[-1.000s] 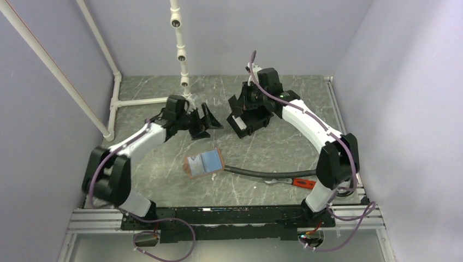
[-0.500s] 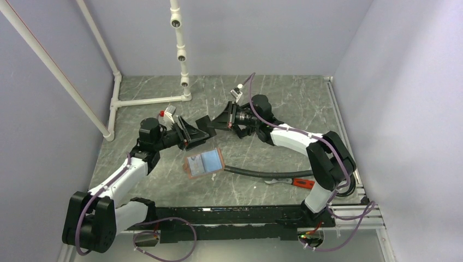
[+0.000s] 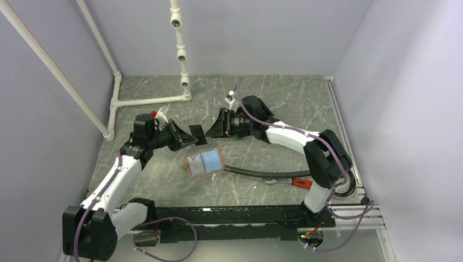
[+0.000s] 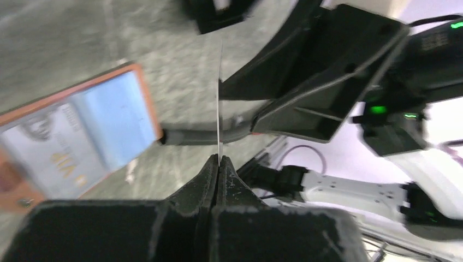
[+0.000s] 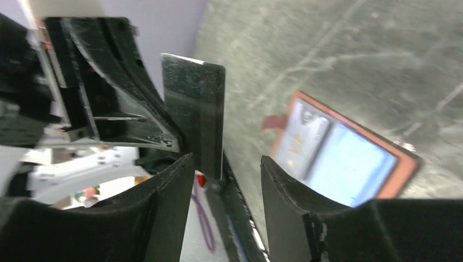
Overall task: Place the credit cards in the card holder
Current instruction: Insert the credit card into the card holder.
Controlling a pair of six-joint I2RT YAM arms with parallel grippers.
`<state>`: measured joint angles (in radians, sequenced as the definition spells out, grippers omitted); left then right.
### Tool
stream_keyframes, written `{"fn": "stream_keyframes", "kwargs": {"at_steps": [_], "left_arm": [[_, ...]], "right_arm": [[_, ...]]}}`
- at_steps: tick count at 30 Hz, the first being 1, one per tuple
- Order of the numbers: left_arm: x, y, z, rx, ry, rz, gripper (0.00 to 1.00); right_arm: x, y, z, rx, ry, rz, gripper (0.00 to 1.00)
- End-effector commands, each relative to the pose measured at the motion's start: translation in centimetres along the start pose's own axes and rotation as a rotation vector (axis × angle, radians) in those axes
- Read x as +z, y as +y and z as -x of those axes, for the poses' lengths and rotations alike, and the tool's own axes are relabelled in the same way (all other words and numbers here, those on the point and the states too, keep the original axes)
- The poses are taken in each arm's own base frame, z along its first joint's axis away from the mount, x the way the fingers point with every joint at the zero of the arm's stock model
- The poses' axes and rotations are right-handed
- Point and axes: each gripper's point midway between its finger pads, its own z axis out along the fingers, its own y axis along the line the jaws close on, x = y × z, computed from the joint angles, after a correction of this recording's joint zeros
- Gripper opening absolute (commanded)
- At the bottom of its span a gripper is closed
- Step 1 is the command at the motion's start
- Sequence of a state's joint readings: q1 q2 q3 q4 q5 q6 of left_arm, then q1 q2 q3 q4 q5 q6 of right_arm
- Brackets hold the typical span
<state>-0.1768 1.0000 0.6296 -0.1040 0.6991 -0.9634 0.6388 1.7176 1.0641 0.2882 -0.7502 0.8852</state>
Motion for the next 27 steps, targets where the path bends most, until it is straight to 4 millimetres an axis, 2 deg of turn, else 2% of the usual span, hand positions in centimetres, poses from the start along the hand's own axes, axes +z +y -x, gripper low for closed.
{"fn": "stream_keyframes", "kwargs": {"at_steps": [1,5,7,8,13,19,27], "left_arm": [[-2.0,6.9,-4.4,-0.013,0.187,0.318,0.0],[-2.0,7.8,-6.4,-0.054,0.224,0.276,0.0],[-1.5,8.4,-7.3,-0.082,0.247,0.249,0.0],[-1.2,8.7,-7.6,-0.099,0.262,0.242,0.0],[-0.4,11.2,-8.5,-0.126,0.3,0.306,0.0],[0.1,12.7,-9.4,-0.089,0.319,0.357,0.0],[0.6,13.3,-9.4,-0.029,0.29,0.326,0.0]], "right_arm": [[0.1,-4.8,-4.7,-0.106,0.248,-0.175,0.46],[0.8,-6.9,-7.7,-0.076,0.358,-0.167,0.19],[1.2,-8.0,-8.4,-0.06,0.377,-0.179,0.03],[1.5,-8.6,-8.6,-0.053,0.384,-0.185,0.0],[2.1,-11.6,-8.8,-0.062,0.396,-0.263,0.0],[1.9,-14.4,-9.2,-0.049,0.409,-0.352,0.0],[1.2,-16.5,-9.8,-0.019,0.434,-0.391,0.0]]}}
